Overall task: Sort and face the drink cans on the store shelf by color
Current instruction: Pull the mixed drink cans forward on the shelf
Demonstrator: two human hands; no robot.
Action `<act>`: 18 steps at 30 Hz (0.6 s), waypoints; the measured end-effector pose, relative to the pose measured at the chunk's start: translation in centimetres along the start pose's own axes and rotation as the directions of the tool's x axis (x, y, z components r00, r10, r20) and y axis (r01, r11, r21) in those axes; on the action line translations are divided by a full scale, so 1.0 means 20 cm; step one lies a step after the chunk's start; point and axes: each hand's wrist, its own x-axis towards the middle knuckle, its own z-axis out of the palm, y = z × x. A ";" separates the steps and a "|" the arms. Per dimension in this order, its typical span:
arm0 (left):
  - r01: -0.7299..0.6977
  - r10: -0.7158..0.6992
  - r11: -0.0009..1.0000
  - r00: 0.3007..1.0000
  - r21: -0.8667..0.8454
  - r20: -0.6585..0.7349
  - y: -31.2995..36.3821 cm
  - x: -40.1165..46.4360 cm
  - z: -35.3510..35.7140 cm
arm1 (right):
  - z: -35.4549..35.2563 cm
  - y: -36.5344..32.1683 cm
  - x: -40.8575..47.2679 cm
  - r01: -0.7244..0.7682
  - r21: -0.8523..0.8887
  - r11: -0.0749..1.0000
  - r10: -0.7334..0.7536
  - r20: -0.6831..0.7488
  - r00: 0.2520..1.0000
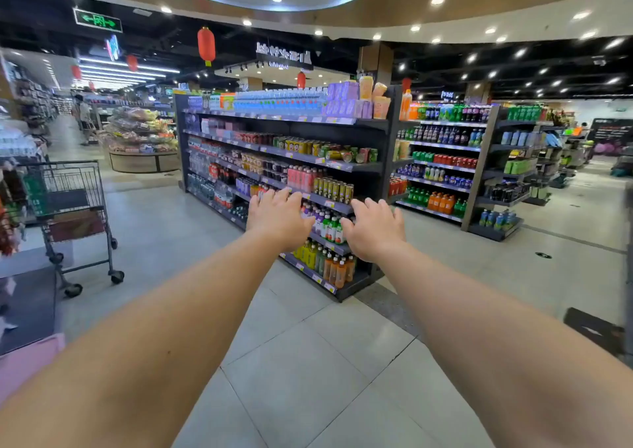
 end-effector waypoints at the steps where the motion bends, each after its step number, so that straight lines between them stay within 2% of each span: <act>1: 0.012 -0.014 0.999 0.999 0.032 0.047 0.01 -0.01 0.02 | 0.02 0.01 -0.01 -0.017 -0.014 1.000 0.018 0.026 1.000; 4: 0.016 -0.024 0.997 0.992 0.070 0.123 0.04 -0.03 0.14 | 0.12 0.07 -0.03 -0.028 -0.046 0.999 0.031 0.087 0.996; 10: 0.023 -0.032 0.998 0.984 0.055 0.178 0.12 -0.04 0.36 | 0.26 0.21 -0.06 -0.075 -0.012 0.997 0.076 0.172 0.982; 18: 0.020 -0.023 1.000 0.987 0.020 0.158 0.19 0.07 0.59 | 0.45 0.32 0.10 -0.103 0.075 0.992 0.083 0.232 0.969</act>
